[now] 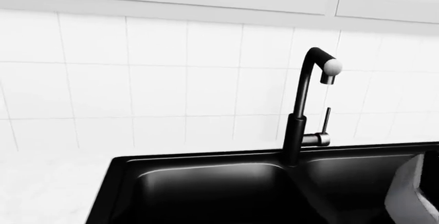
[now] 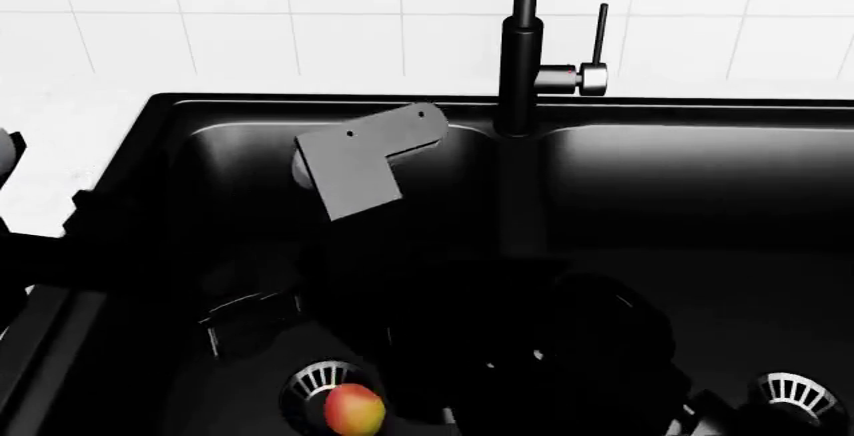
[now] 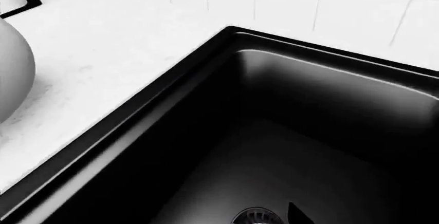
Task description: There is a mixed pile of frozen fruits and vegetables on the counter. Locate all the frozen vegetables and place the items in a bowl on the counter. Take all the frozen fruits and defrost them in a running sink.
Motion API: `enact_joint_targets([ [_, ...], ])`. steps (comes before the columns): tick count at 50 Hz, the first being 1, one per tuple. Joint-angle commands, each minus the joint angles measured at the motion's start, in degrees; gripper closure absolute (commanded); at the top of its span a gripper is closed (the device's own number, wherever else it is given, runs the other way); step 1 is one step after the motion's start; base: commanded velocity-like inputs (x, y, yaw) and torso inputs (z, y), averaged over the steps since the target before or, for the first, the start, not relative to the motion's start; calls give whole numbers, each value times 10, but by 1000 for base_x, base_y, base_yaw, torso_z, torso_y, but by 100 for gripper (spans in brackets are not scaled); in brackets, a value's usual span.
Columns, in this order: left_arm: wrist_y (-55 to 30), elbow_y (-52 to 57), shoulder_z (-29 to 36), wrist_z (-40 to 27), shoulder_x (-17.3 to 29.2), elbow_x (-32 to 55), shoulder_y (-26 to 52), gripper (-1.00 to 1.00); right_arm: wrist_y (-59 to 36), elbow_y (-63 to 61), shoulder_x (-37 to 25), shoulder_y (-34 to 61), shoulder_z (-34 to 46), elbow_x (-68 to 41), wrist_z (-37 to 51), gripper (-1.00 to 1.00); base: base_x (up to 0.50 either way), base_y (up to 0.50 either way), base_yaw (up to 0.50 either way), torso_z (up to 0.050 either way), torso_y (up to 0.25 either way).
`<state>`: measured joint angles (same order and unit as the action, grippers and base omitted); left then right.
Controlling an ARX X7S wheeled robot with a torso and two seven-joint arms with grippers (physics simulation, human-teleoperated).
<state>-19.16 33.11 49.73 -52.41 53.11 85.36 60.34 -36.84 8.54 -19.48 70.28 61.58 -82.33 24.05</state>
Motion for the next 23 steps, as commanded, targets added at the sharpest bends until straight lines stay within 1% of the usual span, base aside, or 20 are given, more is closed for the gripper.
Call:
enact_joint_targets([
  [1,-16,-13,12,-12,-7,1,32,-100,22,-72,-73,-5,-34,-26,34,-100,0,0,0,0,0],
  [10,-17,-5,9,-15,-2,5,33,-100,26,-86,-103,-17,-30,-7,41,-100,0,0,0,0,0],
  [13,-17,-3,8,-16,0,6,32,-100,33,-95,-113,-18,-39,-11,48,-100,0,0,0,0,0],
  [16,-18,-8,9,-15,-1,5,32,-100,55,-123,-133,-27,-59,-15,62,-100,0,0,0,0,0],
  [17,-17,-9,9,-14,-1,4,31,-100,80,-134,-138,-39,-77,-21,60,-100,0,0,0,0,0],
  [19,-17,-12,10,-12,-2,3,30,-100,97,-157,-150,-49,-82,-3,74,-100,0,0,0,0,0],
  [21,-17,-12,10,-12,-3,4,30,-100,121,-177,-164,-69,-99,-9,86,-100,0,0,0,0,0],
  [23,-19,-9,10,-14,-3,5,31,-100,129,-200,-178,-77,-96,17,102,-100,0,0,0,0,0],
])
